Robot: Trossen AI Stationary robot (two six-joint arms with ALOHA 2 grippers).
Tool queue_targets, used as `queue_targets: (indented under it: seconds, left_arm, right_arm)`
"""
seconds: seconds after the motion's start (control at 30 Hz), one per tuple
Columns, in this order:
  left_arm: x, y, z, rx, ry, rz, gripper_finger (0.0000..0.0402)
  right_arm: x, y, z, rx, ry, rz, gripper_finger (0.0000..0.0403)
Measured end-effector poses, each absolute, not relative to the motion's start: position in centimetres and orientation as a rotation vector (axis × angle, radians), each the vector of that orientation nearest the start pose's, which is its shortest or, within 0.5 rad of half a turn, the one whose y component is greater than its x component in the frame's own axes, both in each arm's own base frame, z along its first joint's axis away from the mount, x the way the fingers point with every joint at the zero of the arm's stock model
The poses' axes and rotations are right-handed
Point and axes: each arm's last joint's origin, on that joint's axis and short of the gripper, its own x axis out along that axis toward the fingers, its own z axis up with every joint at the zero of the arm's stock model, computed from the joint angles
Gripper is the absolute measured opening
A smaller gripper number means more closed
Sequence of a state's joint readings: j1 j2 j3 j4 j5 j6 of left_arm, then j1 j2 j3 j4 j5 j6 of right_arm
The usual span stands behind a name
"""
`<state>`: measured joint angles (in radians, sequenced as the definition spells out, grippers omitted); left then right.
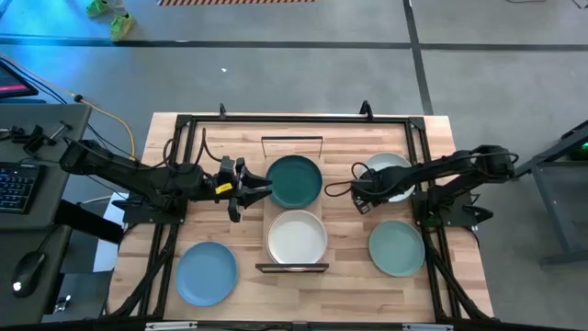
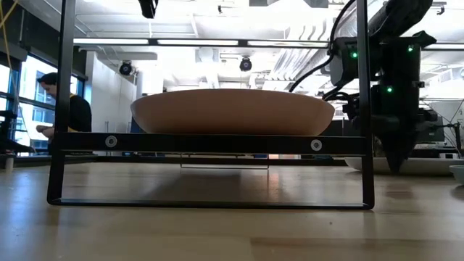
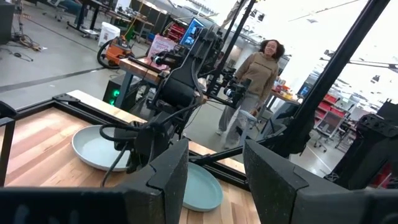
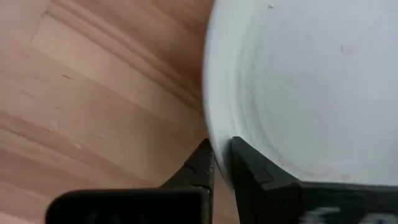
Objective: Place and stack plates onto a shelf
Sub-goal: Stack the gray plate on top of the dark green plate on the shelf
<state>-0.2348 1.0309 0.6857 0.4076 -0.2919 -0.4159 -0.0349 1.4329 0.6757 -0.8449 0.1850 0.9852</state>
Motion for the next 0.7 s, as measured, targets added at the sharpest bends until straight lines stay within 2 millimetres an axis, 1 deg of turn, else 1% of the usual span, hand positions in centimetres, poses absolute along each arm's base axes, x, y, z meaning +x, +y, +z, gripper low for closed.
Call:
queue_targets:
  seconds: [0.1,0.23,0.37,0.47,0.63,0.7]
  left_arm:
    - [22.6,-4.6,31.0,-0.425,-0.072,0.044,0.0142]
    - [22.6,-4.6,31.0,-0.426,-0.072,0.044,0.0142]
    - [22.6,-4.6,31.0,-0.425,-0.072,0.044,0.0142]
    - [22.6,-4.5,31.0,-0.425,-0.073,0.046,0.0142]
    - [22.6,-4.5,31.0,-0.425,-0.073,0.046,0.0142]
    - [22.6,-4.5,31.0,-0.424,-0.073,0.047,0.0142]
  right_arm:
    - [19.9,-1.1,15.8,0.606,1.399,-0.937,0.0009]
    - [20.6,-0.9,19.4,0.547,1.341,-0.938,0.0002]
    - [22.1,-0.9,23.9,0.512,1.212,-0.915,0.0000]
    - [23.5,-0.6,27.1,0.510,1.094,-0.863,0.0000]
    - [25.6,0.5,31.2,0.475,0.987,-0.738,0.0000]
    - [26.6,1.2,32.6,0.421,0.964,-0.659,0.0000]
